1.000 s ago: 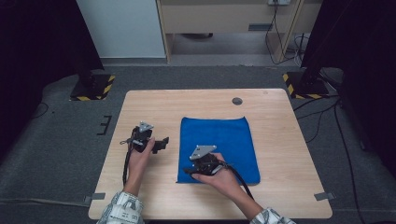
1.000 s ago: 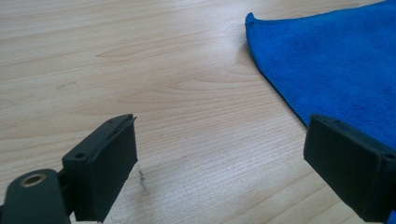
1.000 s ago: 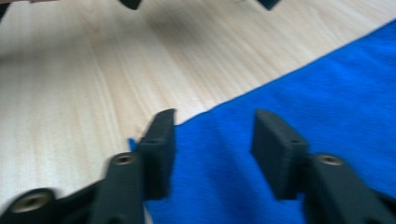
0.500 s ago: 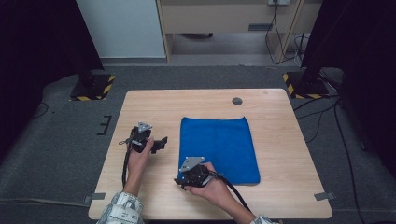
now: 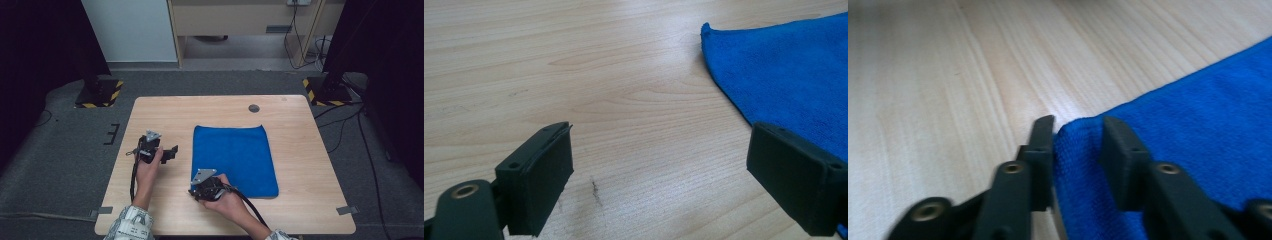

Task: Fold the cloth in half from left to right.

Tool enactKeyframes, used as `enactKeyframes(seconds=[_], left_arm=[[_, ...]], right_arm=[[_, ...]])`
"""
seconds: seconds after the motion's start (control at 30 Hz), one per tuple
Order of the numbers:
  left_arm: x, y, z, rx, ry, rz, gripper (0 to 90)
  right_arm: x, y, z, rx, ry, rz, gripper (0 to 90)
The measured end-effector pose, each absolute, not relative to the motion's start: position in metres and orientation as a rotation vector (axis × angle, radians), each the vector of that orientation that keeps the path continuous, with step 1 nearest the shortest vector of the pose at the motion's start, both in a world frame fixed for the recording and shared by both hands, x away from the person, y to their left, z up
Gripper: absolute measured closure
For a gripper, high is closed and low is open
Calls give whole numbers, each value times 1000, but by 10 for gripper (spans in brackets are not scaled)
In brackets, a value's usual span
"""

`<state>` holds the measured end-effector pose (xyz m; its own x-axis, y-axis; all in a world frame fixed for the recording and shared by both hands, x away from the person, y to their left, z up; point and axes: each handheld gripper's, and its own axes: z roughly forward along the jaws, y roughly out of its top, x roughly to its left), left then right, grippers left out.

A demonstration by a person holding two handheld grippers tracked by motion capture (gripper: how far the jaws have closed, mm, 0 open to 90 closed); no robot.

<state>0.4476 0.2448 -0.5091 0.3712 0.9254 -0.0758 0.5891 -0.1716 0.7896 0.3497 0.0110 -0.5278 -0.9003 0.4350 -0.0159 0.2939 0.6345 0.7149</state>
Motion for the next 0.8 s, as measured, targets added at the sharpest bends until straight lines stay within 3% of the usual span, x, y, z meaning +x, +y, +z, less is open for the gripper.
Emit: enactKeyframes(seconds=[0.07, 0.13, 0.8], left_arm=[[448, 244, -509, 1872, 1314, 548, 105], [448, 243, -509, 1874, 1310, 539, 105], [461, 225, -500, 1900, 1199, 439, 145]], right_arm=[[351, 10, -528, 610, 2652, 1109, 824], [353, 9, -528, 627, 2646, 1115, 859], [327, 25, -523, 673, 2615, 1260, 860]])
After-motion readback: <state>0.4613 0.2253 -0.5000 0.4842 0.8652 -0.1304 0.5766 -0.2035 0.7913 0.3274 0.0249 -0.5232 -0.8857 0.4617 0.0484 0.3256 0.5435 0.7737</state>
